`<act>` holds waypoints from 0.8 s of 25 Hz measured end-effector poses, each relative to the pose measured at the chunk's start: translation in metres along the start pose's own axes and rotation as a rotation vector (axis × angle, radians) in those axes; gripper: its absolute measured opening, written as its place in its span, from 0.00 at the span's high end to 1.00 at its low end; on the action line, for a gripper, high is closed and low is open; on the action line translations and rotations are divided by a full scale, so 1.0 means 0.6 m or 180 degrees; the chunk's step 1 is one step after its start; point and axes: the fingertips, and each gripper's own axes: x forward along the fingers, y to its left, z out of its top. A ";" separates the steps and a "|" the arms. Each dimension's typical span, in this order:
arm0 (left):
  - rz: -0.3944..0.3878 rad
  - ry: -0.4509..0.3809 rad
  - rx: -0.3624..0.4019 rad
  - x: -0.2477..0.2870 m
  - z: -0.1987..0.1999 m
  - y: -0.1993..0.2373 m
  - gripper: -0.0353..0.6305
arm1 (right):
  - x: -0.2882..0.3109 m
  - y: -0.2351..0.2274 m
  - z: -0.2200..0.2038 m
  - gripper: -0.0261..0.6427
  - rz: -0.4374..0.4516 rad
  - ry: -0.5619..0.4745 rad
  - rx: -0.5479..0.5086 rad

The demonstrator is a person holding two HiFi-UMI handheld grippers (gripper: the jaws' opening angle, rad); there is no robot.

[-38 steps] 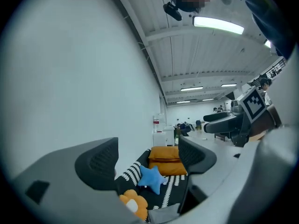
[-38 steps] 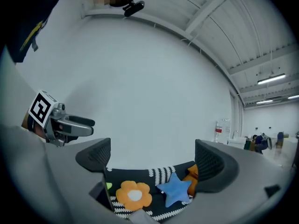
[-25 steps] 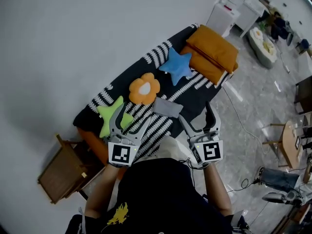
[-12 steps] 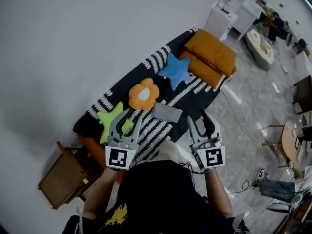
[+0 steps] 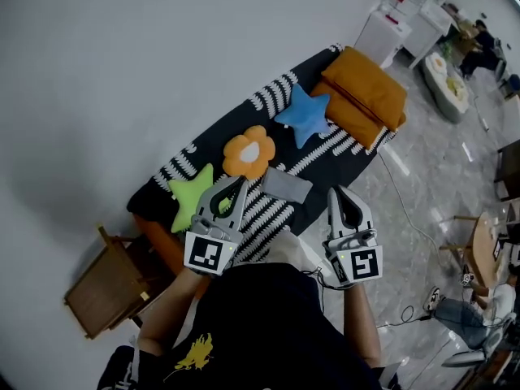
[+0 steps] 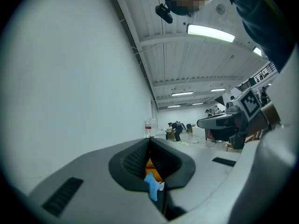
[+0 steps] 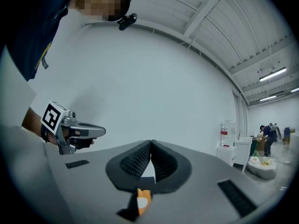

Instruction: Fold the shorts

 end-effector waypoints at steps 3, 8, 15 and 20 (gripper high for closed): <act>-0.0014 0.0015 -0.0059 0.016 0.000 0.010 0.93 | 0.003 -0.023 -0.005 0.94 -0.0002 -0.0001 0.0075; -0.0001 0.0005 -0.0092 0.026 -0.001 0.033 0.93 | 0.007 -0.030 -0.018 0.94 -0.0044 0.0120 -0.0051; -0.0145 -0.0034 -0.0121 0.054 0.012 0.032 0.93 | 0.010 -0.045 0.011 0.94 -0.0184 0.0048 -0.0127; -0.0329 -0.0024 -0.0075 0.068 0.008 0.033 0.93 | 0.025 -0.049 0.022 0.94 -0.0307 -0.0021 -0.0090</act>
